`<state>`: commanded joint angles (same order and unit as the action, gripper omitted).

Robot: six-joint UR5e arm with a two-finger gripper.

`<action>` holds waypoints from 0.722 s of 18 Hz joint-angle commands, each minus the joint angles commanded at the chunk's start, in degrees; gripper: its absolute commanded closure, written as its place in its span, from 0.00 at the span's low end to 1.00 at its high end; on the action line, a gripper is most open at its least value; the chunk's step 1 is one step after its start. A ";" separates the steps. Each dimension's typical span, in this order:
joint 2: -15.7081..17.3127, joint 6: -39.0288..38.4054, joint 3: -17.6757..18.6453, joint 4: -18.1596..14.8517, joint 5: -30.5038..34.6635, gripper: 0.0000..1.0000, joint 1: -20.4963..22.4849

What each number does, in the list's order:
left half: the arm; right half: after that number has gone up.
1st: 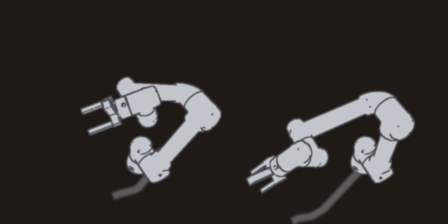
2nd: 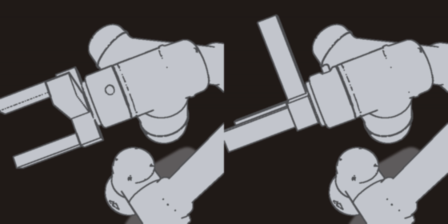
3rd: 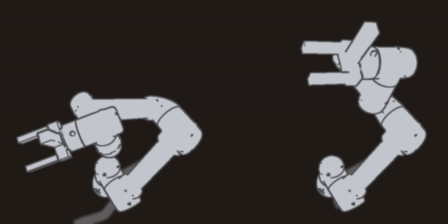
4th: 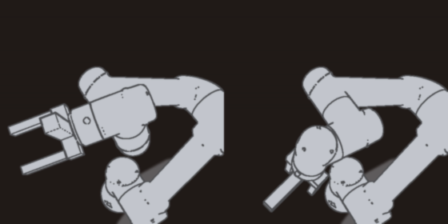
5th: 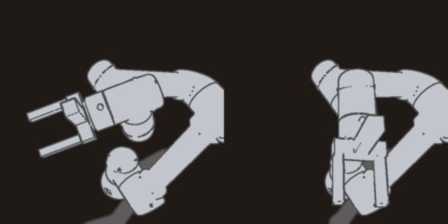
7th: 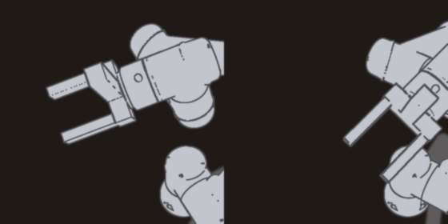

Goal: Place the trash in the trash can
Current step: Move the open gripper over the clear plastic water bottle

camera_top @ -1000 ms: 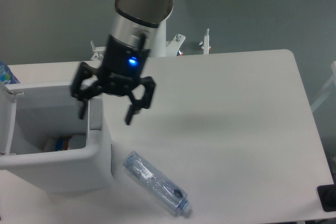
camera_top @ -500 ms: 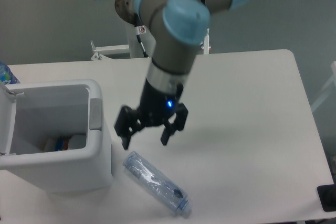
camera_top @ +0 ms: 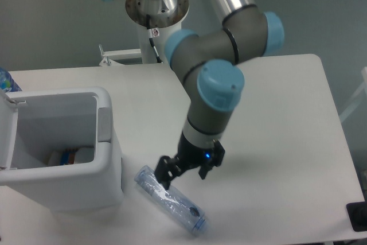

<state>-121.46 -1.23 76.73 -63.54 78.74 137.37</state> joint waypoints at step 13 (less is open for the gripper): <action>-4.84 -0.44 -0.26 3.96 4.23 0.00 -0.79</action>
<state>-126.30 -1.67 76.47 -59.59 82.97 136.58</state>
